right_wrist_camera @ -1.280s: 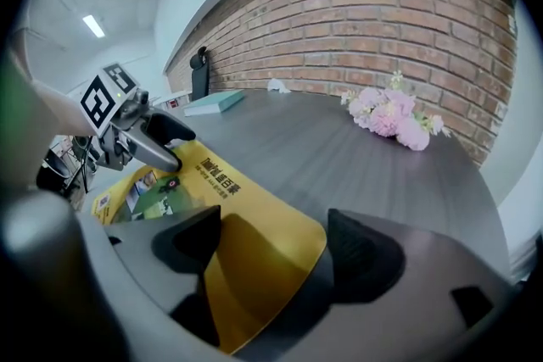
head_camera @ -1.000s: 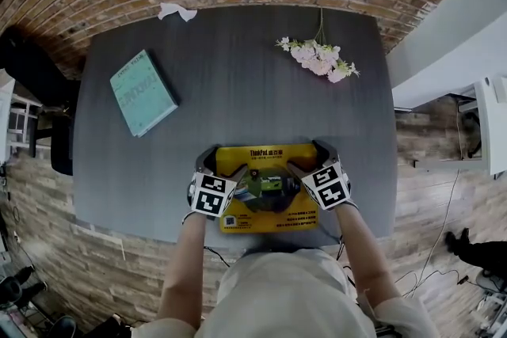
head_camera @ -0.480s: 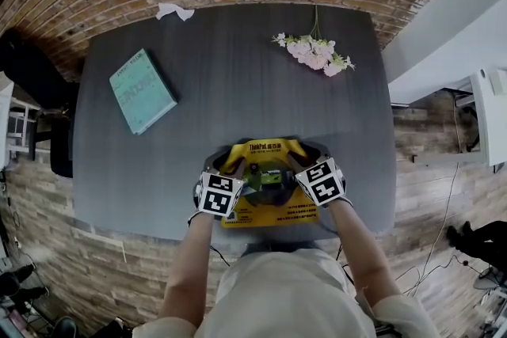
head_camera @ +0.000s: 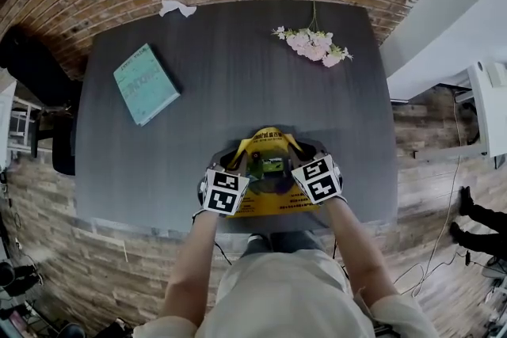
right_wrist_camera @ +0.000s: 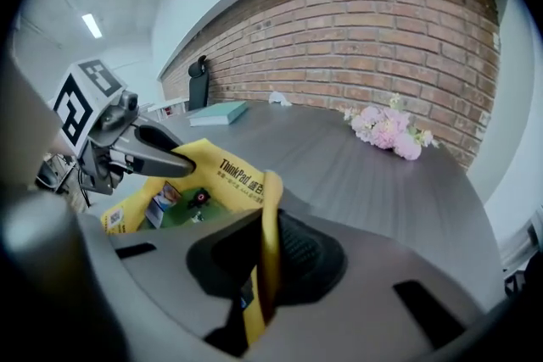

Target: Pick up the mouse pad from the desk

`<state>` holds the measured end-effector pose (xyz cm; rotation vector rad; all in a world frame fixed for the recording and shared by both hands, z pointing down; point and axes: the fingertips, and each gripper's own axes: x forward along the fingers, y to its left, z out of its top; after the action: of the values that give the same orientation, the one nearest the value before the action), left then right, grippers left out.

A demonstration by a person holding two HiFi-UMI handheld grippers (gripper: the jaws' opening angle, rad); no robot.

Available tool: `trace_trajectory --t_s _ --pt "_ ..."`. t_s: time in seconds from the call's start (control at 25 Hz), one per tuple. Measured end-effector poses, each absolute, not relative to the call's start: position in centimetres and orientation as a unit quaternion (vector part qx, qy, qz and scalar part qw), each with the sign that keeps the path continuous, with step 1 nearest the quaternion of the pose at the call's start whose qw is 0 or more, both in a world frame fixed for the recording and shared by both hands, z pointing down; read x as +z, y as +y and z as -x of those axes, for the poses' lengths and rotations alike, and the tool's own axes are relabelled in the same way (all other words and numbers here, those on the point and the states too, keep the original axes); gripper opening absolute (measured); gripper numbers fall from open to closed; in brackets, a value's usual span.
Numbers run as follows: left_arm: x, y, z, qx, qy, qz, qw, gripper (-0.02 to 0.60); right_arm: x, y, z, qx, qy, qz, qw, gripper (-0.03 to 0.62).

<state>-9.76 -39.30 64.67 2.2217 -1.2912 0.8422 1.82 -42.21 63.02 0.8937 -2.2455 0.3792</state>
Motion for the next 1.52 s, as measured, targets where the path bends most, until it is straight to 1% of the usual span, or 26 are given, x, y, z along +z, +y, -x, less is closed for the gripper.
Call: trace_trajectory --t_s 0.56,1.24,1.52 --pt "57.9 -35.3 8.7 0.246 -0.480 -0.826 0.163 0.028 56.7 -37.1 -1.4 0.108 -0.868 -0.405 0.265 0.025" --pt "49.3 -24.5 8.7 0.171 -0.501 -0.843 0.094 0.028 47.2 -26.0 -1.7 0.028 -0.872 -0.453 0.185 0.025" --pt "47.1 -19.3 8.6 0.159 -0.505 -0.845 0.072 0.028 45.0 -21.1 -2.5 0.003 -0.868 -0.461 0.186 0.023"
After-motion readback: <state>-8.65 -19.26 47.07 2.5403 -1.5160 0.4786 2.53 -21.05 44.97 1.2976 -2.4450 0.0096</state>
